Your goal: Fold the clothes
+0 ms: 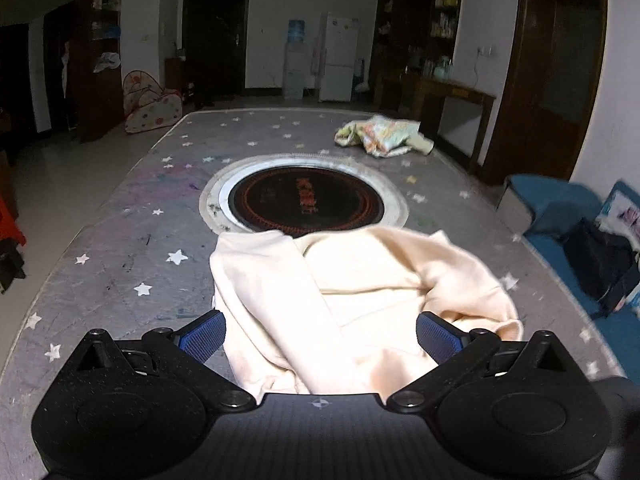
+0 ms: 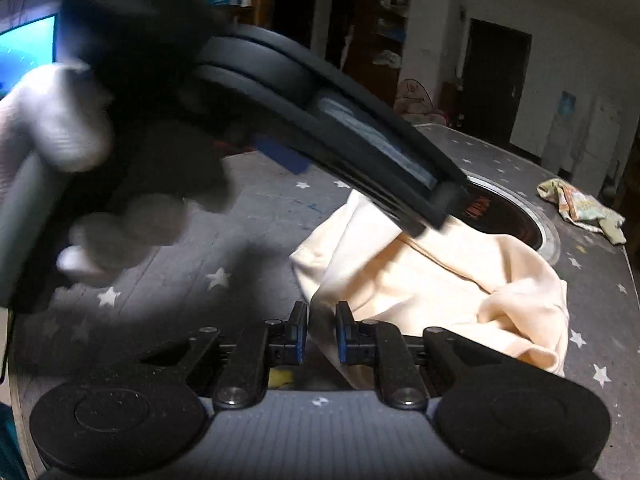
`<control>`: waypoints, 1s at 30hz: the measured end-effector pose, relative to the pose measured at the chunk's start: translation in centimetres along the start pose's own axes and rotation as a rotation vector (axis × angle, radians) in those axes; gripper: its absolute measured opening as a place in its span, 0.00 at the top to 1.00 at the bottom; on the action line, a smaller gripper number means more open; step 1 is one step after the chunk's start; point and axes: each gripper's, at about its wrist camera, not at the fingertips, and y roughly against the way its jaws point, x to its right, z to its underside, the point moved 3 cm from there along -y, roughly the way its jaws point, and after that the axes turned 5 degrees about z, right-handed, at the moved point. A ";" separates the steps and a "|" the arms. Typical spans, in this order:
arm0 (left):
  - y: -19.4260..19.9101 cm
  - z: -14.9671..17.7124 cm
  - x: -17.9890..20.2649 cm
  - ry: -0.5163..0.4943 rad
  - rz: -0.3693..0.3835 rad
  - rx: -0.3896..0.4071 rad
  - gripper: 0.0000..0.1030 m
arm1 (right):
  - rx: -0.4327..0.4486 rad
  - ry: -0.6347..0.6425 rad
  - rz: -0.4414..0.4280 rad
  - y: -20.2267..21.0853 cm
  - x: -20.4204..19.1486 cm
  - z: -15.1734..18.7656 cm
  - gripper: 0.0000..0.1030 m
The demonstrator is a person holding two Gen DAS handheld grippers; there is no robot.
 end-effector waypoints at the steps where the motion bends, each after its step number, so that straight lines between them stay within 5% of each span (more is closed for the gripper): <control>1: -0.6 0.2 -0.1 0.004 -0.003 -0.016 0.05 | -0.002 0.002 -0.010 0.0 -0.3 0.2 0.87; 4: -2.1 0.8 -0.6 0.023 -0.009 -0.065 0.19 | 0.000 0.007 -0.028 0.2 -0.8 0.5 0.87; 9: -3.2 2.5 -2.0 0.064 0.008 -0.128 0.60 | 0.005 -0.008 -0.056 0.3 -0.5 0.3 0.87; 12: -3.0 3.1 -2.6 0.080 0.038 -0.125 0.71 | 0.008 -0.035 -0.064 0.9 0.2 0.2 0.84; 17: -2.3 3.3 -2.6 0.085 0.069 -0.109 0.80 | 0.050 -0.142 -0.007 2.5 4.0 -0.7 0.71; 25: -0.8 3.7 -3.6 0.129 0.101 -0.089 0.85 | 0.031 -0.319 0.314 0.6 13.4 -1.1 0.60; 29: 0.0 3.4 -3.9 0.127 0.107 -0.071 0.85 | -0.062 -0.466 0.285 -2.5 16.6 -0.2 0.65; 30: 0.2 3.3 -4.0 0.126 0.108 -0.066 0.85 | -0.079 -0.503 0.252 -2.9 17.0 0.0 0.77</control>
